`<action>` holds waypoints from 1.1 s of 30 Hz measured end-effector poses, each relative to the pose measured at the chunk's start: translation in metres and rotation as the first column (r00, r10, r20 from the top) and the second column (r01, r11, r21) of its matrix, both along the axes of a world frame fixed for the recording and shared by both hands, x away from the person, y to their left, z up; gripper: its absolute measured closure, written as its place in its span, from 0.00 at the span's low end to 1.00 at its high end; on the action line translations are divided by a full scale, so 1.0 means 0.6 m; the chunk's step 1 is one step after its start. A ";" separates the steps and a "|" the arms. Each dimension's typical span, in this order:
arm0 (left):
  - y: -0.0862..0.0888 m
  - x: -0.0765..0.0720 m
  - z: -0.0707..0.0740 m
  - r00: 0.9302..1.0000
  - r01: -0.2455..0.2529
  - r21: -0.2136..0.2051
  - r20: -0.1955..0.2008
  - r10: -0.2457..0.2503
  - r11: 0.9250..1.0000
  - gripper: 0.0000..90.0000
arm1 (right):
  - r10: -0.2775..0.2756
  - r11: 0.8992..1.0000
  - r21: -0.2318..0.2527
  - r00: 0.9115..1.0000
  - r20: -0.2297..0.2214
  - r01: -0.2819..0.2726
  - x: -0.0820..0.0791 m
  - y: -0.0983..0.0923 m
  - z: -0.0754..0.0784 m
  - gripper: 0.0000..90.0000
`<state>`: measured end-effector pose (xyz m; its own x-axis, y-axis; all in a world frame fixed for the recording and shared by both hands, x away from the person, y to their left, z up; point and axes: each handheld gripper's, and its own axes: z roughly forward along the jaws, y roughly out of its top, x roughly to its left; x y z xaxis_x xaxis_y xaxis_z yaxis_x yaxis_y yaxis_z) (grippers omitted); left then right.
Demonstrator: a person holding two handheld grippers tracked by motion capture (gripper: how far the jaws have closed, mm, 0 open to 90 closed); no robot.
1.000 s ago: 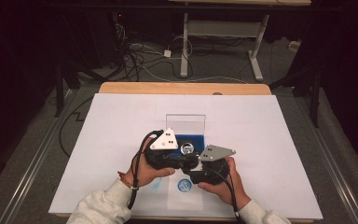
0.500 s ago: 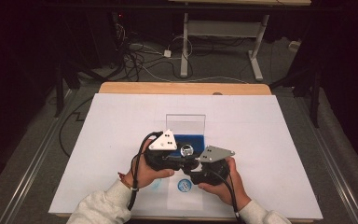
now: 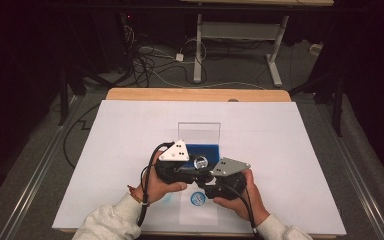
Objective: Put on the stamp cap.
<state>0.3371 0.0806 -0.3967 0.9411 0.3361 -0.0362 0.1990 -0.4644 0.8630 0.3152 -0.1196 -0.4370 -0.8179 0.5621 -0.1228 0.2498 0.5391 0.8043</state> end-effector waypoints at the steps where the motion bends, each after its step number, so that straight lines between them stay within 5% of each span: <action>1: 0.000 0.001 -0.001 1.000 -0.001 -0.007 -0.009 0.001 1.000 0.61 | -0.003 1.000 -0.001 1.000 0.002 0.003 -0.001 0.000 0.000 0.43; 7: 0.001 0.000 -0.002 1.000 -0.002 -0.012 -0.008 0.001 1.000 0.61 | -0.015 1.000 -0.019 1.000 0.013 0.016 -0.004 0.001 0.001 0.43; 14: -0.014 -0.016 -0.002 0.998 -0.007 0.057 0.071 0.003 0.998 0.61 | -0.021 0.999 -0.033 0.999 -0.033 0.020 -0.003 0.005 0.001 0.43; 23: -0.018 -0.022 -0.006 0.995 -0.011 0.070 0.101 0.004 0.997 0.61 | -0.029 0.998 -0.060 0.999 -0.024 0.028 -0.007 0.006 0.003 0.43; 33: -0.013 -0.010 -0.011 0.999 -0.009 0.067 0.041 0.006 0.998 0.61 | -0.024 0.998 -0.059 0.999 -0.025 0.022 -0.003 0.004 -0.004 0.43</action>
